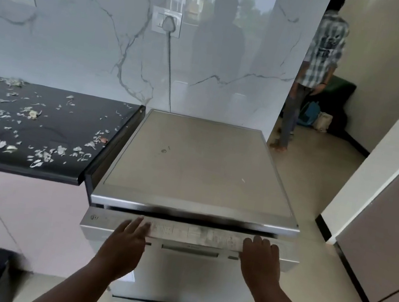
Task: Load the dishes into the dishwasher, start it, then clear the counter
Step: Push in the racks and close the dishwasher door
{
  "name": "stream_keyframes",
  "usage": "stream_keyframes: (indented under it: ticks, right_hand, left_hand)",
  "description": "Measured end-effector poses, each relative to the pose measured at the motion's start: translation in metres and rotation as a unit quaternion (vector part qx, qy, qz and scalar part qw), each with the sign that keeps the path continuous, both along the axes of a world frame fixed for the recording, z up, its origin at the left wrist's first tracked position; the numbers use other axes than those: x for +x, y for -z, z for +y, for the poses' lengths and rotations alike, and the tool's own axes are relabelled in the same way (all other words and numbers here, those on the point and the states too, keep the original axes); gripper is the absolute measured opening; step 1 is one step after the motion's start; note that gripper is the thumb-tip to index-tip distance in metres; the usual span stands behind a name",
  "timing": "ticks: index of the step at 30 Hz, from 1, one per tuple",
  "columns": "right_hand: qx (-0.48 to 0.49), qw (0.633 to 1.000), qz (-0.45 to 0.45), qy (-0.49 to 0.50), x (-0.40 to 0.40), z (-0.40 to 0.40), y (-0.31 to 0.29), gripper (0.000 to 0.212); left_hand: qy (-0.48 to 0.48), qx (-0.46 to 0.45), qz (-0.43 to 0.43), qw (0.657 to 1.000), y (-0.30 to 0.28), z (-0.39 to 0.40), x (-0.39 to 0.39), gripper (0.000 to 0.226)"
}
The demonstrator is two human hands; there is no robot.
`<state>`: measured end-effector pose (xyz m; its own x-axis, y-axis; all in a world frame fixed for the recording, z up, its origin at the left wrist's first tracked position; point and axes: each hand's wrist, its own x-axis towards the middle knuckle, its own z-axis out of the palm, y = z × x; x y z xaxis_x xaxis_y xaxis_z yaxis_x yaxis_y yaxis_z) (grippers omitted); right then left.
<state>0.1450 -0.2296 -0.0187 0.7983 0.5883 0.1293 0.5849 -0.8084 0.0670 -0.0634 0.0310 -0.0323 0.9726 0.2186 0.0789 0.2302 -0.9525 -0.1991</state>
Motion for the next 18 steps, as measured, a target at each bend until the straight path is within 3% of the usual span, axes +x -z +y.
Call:
stream_keyframes:
  ticks: [1, 2, 5, 7, 10, 14, 18]
  right_hand:
    - [-0.009, 1.000, -0.012, -0.006, 0.006, 0.004, -0.005, 0.050]
    - [-0.021, 0.999, -0.018, -0.016, 0.011, 0.008, -0.005, 0.062]
    - [-0.055, 0.998, 0.008, -0.034, 0.027, 0.017, -0.006, 0.103]
    - [-0.053, 0.998, 0.034, -0.025, 0.034, 0.025, -0.014, 0.114]
    - [-0.084, 0.992, 0.093, -0.010, 0.045, 0.037, -0.027, 0.089]
    - [-0.108, 0.983, 0.148, -0.002, 0.057, 0.048, -0.042, 0.104]
    - [-0.124, 0.982, 0.138, 0.021, 0.057, 0.056, -0.040, 0.101]
  left_hand:
    - [0.018, 0.005, -0.016, 1.000, -0.003, 0.010, 0.009, 0.034]
    - [0.022, -0.014, -0.010, 1.000, -0.009, 0.020, 0.018, 0.047]
    - [0.001, -0.063, 0.053, 0.997, -0.024, 0.043, 0.044, 0.111]
    - [-0.028, -0.081, 0.089, 0.992, -0.035, 0.055, 0.059, 0.130]
    - [-0.040, -0.105, 0.122, 0.986, -0.040, 0.066, 0.080, 0.125]
    - [-0.015, -0.151, 0.130, 0.980, -0.036, 0.079, 0.089, 0.126]
    - [0.014, -0.132, 0.104, 0.986, -0.026, 0.086, 0.087, 0.114]
